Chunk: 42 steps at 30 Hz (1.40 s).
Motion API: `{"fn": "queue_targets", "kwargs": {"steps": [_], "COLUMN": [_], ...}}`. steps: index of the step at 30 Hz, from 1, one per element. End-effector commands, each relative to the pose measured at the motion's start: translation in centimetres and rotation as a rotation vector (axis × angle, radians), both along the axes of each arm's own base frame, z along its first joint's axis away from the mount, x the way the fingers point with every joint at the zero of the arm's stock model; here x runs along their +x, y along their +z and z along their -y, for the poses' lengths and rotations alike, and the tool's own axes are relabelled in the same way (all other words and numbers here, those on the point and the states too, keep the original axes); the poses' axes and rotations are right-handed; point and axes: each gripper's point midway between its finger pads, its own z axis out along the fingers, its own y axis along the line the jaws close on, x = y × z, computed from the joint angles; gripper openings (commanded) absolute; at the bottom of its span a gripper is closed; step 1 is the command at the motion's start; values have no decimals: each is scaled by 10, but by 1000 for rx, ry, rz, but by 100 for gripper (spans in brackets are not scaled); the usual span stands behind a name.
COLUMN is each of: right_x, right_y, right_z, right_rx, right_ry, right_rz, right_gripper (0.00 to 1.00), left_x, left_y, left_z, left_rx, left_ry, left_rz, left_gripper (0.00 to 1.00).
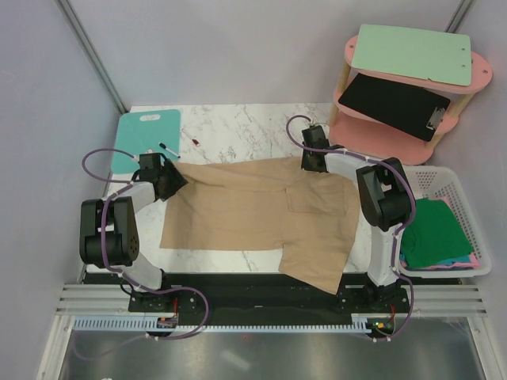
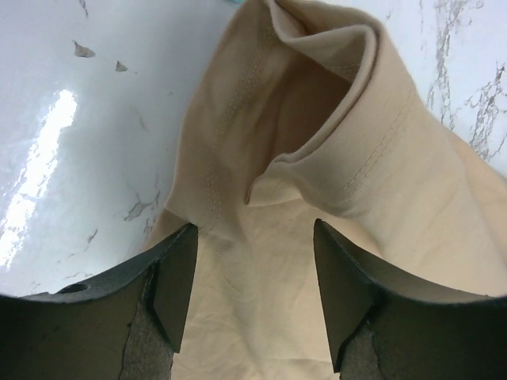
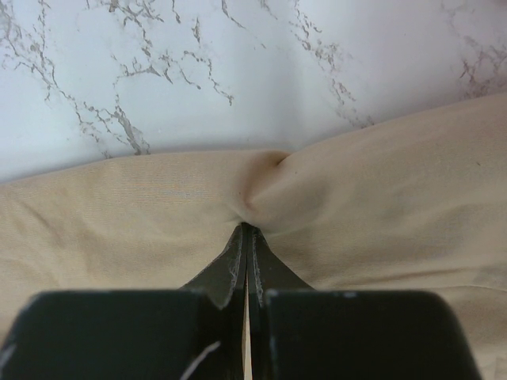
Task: Fold and stack the t-shirts
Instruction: Fold the flattened tshirt in 1/3 of the way
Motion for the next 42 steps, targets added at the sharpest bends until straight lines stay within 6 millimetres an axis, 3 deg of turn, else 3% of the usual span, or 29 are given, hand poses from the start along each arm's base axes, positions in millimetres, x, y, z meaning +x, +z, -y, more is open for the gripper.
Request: {"fn": "queue_targets", "kwargs": {"steps": [1,8,9,14,17,20,22,30,42], "right_x": [-11,-11,-12,-12,-11,-10,-10,-10,-10], "right_y": [-17,-19,-20,-20,-21,-21,-20,-20,-22], "right_z": [9,5,6,6,7,9,8,7,8], "right_rx": [-20,-7,-8,-9,-12,-16,-13,-6,-9], "right_ry": [-9,2,1,-1,-4,-10,-10,-8,-7], "right_rz": [-55,-63,-66,-65,-64,-63,-60,-62,-67], "right_gripper": [0,0,0,0,0,0,0,0,0], "left_x": [18,3,3,5,12,13,16,27,61], "left_y": [20,45,55,64,57,41,37,25,21], "left_z": [2,3,2,-2,0,0,-2,-7,-1], "left_rx": [-6,7,13,34,19,19,29,47,12], "left_ry": [-18,-28,-25,-11,-22,-28,-23,-15,-40], "left_rz": [81,144,172,195,177,139,144,129,127], "left_gripper": [66,66,66,66,64,51,49,51,50]}}
